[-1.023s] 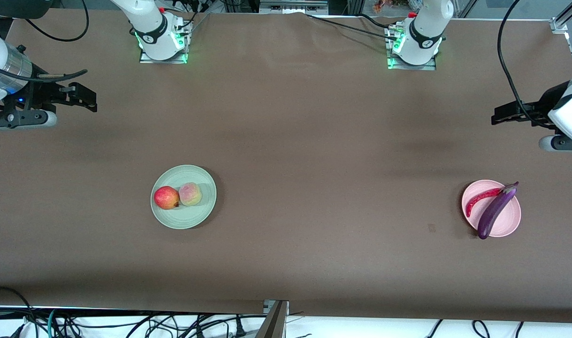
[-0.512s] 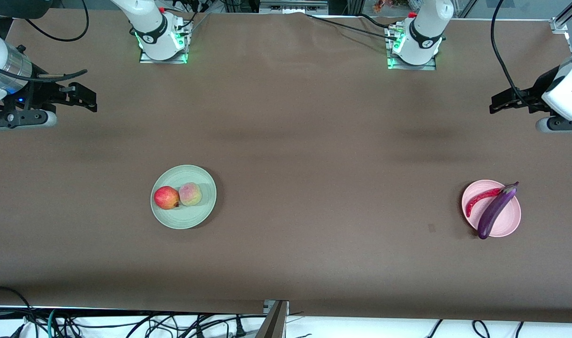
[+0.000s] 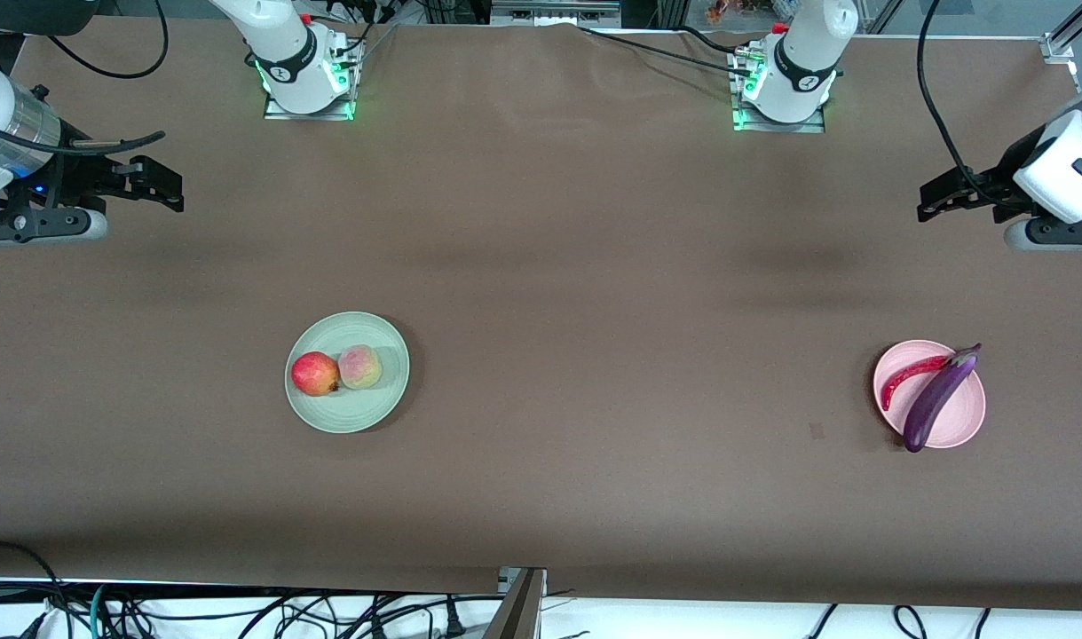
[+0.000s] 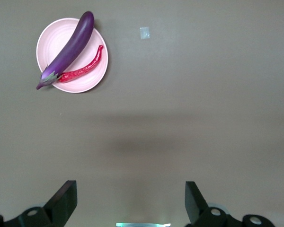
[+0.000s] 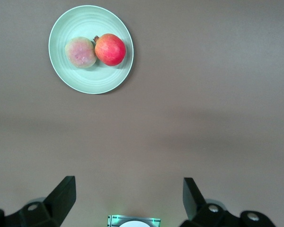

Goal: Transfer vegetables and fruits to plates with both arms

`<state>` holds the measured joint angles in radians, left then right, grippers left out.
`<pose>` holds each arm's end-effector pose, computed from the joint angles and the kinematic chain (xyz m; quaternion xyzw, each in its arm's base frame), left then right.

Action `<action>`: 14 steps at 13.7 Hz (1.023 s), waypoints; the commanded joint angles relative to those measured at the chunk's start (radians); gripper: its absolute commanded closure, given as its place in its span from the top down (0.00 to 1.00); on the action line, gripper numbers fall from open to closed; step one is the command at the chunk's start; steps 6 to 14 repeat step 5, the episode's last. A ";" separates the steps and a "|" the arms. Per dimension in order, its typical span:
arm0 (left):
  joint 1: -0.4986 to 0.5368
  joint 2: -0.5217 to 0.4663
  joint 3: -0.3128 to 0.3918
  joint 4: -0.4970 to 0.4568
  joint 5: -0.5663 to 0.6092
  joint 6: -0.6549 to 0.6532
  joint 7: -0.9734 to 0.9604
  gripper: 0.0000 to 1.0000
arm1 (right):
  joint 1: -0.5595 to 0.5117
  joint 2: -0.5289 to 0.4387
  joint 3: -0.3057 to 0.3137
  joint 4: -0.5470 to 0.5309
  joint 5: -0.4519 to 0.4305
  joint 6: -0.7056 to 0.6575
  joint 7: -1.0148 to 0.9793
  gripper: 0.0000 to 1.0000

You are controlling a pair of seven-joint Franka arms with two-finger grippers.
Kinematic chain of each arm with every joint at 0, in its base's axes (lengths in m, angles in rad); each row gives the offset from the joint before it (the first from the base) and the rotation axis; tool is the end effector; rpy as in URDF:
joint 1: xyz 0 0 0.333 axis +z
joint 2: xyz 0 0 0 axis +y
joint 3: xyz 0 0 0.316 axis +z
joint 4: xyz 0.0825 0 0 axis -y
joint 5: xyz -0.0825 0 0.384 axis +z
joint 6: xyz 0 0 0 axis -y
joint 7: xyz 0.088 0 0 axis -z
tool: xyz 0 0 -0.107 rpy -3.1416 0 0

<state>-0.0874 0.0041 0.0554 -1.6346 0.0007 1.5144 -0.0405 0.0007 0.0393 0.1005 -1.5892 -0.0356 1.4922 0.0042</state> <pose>0.5463 -0.0175 0.5878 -0.9981 -0.0042 0.0620 0.0027 0.5532 0.0511 0.5879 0.9964 0.0483 -0.0671 0.0194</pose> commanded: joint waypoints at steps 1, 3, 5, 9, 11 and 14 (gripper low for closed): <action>-0.009 0.028 -0.012 0.044 -0.004 -0.005 -0.024 1.00 | -0.005 0.001 0.007 0.012 -0.015 -0.003 0.007 1.00; -0.008 0.027 -0.016 0.045 0.001 0.001 -0.044 1.00 | -0.005 0.001 0.007 0.011 -0.015 -0.001 0.006 1.00; -0.008 0.028 -0.016 0.045 0.001 0.021 -0.045 1.00 | -0.005 0.001 0.007 0.012 -0.015 -0.001 0.006 1.00; -0.008 0.028 -0.016 0.045 0.001 0.021 -0.045 1.00 | -0.005 0.001 0.007 0.012 -0.015 -0.001 0.006 1.00; -0.008 0.028 -0.016 0.045 0.001 0.021 -0.045 1.00 | -0.005 0.001 0.007 0.012 -0.015 -0.001 0.006 1.00; -0.008 0.028 -0.016 0.045 0.001 0.021 -0.045 1.00 | -0.005 0.001 0.007 0.012 -0.015 -0.001 0.006 1.00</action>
